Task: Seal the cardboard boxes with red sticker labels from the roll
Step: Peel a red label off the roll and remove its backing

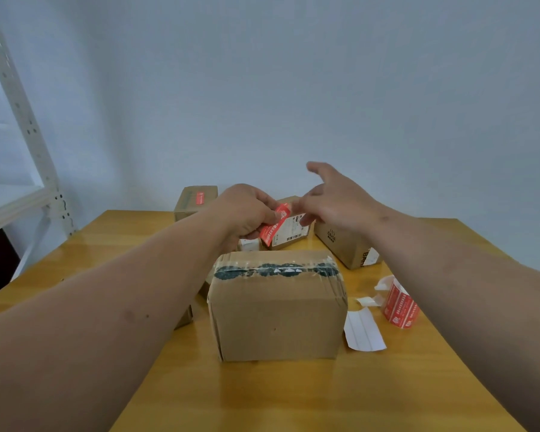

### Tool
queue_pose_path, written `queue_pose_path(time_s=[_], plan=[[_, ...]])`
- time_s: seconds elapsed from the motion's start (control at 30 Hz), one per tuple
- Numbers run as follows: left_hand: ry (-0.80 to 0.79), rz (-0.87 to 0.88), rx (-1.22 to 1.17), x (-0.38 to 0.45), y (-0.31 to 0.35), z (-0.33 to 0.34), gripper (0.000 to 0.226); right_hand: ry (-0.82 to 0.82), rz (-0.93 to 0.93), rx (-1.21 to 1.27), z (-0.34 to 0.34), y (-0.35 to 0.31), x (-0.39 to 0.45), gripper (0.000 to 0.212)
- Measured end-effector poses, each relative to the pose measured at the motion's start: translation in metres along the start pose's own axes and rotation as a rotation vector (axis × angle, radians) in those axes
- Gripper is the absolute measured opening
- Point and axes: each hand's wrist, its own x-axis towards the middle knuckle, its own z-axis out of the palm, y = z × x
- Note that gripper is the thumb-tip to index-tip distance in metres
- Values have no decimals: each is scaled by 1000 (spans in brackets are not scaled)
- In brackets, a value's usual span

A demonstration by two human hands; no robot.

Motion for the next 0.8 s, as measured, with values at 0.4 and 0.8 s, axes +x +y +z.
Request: queue_pose_path(time_s=[0.4, 0.8], plan=[[25, -147, -535, 7, -8, 12, 14, -275, 227, 327, 15, -4, -4, 8], [235, 85, -147, -2, -6, 7, 18, -207, 191, 181, 6, -6, -3, 13]])
